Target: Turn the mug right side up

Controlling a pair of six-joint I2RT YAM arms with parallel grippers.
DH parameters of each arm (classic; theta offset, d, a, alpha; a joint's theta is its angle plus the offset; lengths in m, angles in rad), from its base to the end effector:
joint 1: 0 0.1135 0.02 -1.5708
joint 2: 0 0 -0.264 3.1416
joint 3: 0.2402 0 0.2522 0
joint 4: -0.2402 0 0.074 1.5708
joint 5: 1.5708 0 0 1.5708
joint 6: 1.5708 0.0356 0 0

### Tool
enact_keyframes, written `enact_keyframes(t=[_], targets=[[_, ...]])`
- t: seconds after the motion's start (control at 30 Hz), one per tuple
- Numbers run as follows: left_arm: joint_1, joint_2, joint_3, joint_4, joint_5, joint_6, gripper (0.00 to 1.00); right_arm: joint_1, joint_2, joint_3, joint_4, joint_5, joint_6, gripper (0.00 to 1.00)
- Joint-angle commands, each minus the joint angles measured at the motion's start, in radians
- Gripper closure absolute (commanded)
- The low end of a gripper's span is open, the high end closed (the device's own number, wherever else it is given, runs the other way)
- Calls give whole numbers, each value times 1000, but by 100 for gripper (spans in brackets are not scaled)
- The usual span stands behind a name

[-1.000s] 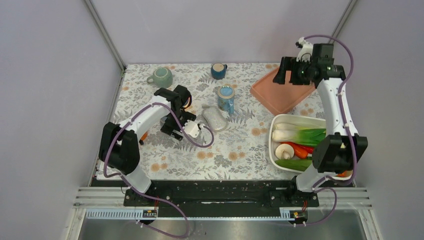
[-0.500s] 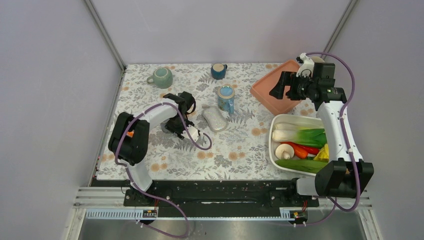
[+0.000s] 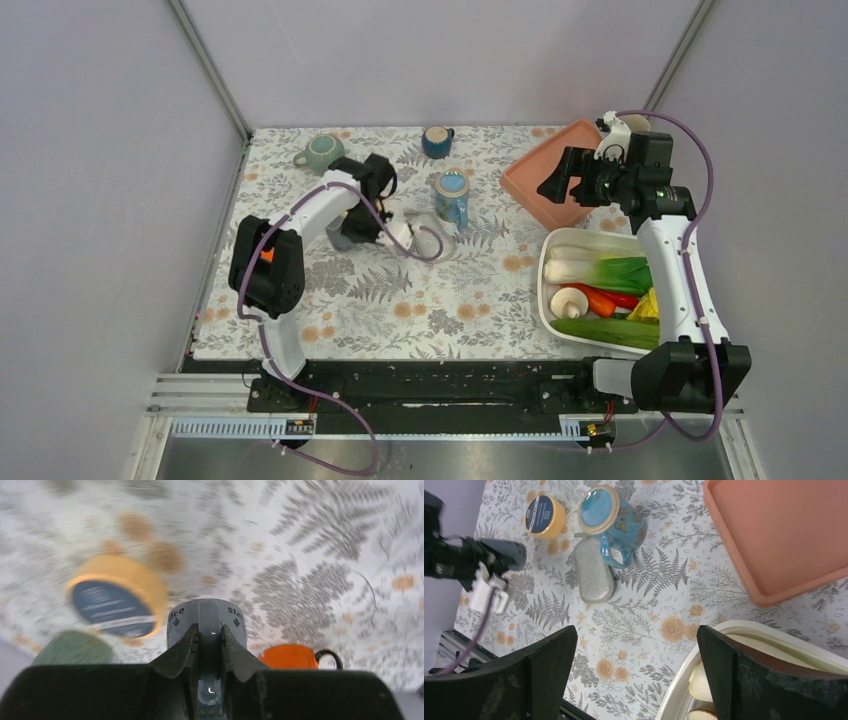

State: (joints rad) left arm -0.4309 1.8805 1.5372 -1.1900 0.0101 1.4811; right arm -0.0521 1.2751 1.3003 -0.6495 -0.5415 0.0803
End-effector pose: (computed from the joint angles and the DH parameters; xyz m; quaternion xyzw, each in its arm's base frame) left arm 0.3228 -0.1488 0.2295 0.8168 0.5766 0.0050 0.0188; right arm 0.2718 0.0042 0.3711 -0.0649 0.8639 0.2442 0.4358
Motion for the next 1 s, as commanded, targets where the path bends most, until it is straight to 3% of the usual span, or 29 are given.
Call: enact_keyframes(t=[0.0, 0.2, 0.37, 0.5, 0.83, 0.97], targets=[[24, -6, 277, -145, 271, -300, 100, 106, -33, -27, 45, -13, 45, 1], [46, -34, 387, -135, 491, -661, 100, 313, -30, -93, 198, -65, 90, 1], [57, -85, 452, 15, 682, -1083, 100, 425, -10, -174, 476, -171, 247, 1], [55, -148, 458, 200, 773, -1385, 100, 453, 0, -223, 672, -157, 402, 1], [40, -199, 453, 424, 900, -1648, 100, 483, 100, -204, 895, -193, 616, 5], [27, -195, 462, 459, 898, -1656, 100, 502, 129, -181, 1002, -279, 687, 21]])
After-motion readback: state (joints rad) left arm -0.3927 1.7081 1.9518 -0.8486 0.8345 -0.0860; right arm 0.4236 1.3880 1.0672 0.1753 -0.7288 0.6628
